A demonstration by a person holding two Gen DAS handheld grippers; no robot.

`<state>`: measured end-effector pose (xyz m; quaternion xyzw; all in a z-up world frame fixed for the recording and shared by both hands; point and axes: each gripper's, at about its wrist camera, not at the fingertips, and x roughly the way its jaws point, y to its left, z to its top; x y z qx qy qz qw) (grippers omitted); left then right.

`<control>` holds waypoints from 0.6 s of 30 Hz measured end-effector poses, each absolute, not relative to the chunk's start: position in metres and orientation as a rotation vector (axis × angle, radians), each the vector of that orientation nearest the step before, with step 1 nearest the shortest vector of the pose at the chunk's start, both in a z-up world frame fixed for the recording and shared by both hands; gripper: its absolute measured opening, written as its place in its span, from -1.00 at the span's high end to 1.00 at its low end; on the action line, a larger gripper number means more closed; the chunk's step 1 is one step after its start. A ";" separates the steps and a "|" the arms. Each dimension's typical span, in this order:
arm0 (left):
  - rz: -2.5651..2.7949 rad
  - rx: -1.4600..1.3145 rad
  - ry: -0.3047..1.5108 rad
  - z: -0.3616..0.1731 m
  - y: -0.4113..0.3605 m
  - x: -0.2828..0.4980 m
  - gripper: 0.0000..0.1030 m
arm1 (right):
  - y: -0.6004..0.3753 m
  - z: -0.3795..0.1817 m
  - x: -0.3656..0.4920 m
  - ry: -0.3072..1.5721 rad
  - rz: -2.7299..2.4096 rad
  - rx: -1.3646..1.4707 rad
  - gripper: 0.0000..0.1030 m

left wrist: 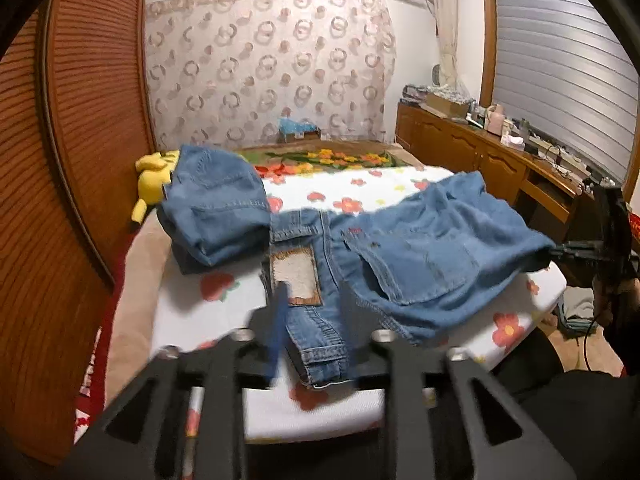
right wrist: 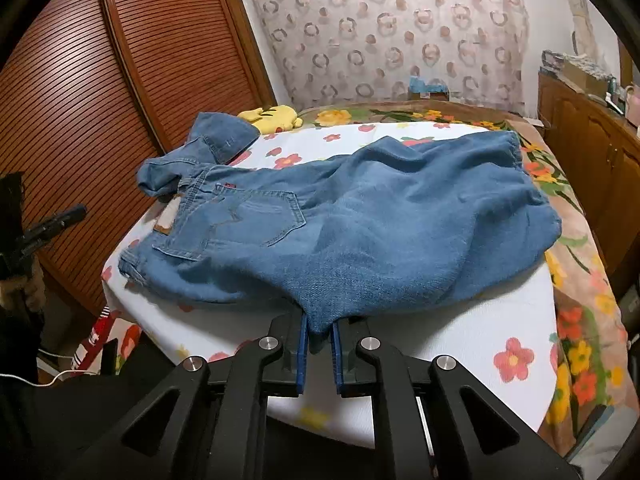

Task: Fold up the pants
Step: 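Lower the jeans and open both tools to release them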

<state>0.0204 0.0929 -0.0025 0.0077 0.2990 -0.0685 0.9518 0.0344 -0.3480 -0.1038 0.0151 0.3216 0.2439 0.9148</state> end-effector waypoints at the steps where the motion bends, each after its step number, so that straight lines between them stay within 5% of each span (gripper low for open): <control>1: -0.140 0.018 0.601 0.001 0.092 0.021 0.24 | -0.346 -0.104 0.031 0.656 0.501 0.033 0.81; 7: -0.149 0.020 0.582 0.006 0.081 0.029 -0.51 | -0.346 -0.099 0.022 0.630 0.491 0.024 0.78; 18: -0.181 0.032 0.588 0.001 0.055 0.050 -0.57 | -0.358 -0.094 0.009 0.565 0.399 0.033 0.24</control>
